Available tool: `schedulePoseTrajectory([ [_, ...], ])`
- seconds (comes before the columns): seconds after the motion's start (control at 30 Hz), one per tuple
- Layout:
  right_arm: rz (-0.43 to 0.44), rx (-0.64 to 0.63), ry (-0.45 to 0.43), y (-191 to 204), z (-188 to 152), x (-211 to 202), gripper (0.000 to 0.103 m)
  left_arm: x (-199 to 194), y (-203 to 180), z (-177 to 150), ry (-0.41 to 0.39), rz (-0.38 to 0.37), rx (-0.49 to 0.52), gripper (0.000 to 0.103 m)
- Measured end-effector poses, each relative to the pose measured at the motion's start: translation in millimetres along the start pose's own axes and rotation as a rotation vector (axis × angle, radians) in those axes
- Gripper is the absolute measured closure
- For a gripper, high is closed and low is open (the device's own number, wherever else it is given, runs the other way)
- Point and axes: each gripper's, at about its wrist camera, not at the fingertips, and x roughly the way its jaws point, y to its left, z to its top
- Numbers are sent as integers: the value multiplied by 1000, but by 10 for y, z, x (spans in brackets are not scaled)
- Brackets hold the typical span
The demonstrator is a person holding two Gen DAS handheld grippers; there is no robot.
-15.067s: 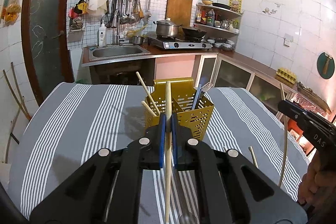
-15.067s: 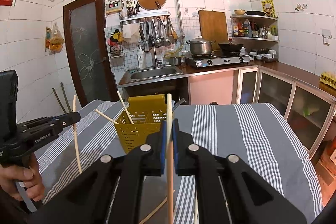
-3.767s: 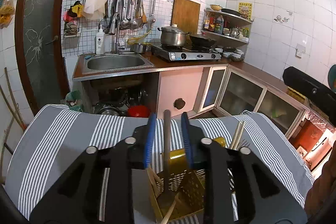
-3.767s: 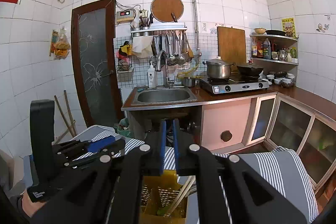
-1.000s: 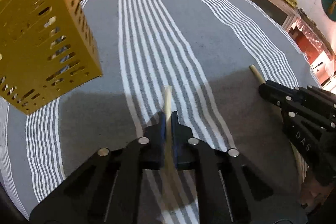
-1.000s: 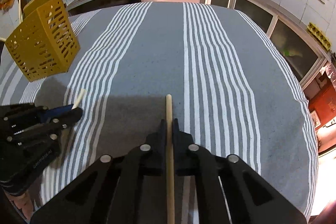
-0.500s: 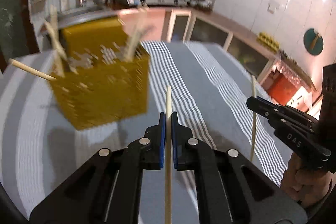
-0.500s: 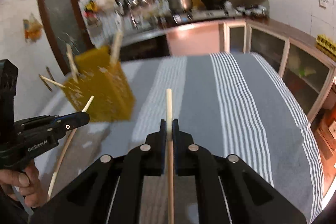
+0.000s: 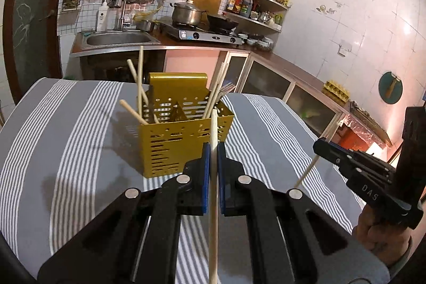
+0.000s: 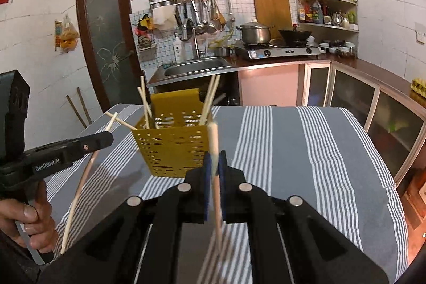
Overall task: Organize utensils
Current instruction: 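Lift both chopsticks upright and carry them toward the yellow holder, then lower both held chopsticks into the yellow holder with both tools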
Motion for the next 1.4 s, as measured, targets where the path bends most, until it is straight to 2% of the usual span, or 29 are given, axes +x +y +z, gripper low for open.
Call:
schedulePoseTrajectory([
  [0.2, 4, -23, 3, 120, -8, 1, 97, -19, 112, -29, 13, 28, -8, 99],
  [0.53, 12, -27, -1, 161, -12, 11, 97, -56, 174, -25, -30, 39, -20, 98],
  [0.73, 13, -23, -2, 147, -19, 4, 97, -2, 91, -41, -2, 55, 16, 98],
  [0.9, 15, -23, -11, 132, 9, -15, 97, -38, 35, 7, -20, 84, 48, 98],
  [1.2, 3, -72, -122, 247, 462, -162, 97, -215, 24, 434, -121, 158, 82, 98],
  [1.3, 10, -87, -168, 317, 667, -195, 97, -326, -8, 674, -192, 190, 95, 98],
  [1.4, 19, -96, -211, 375, 886, -195, 97, -412, -49, 907, -248, 188, 95, 98],
])
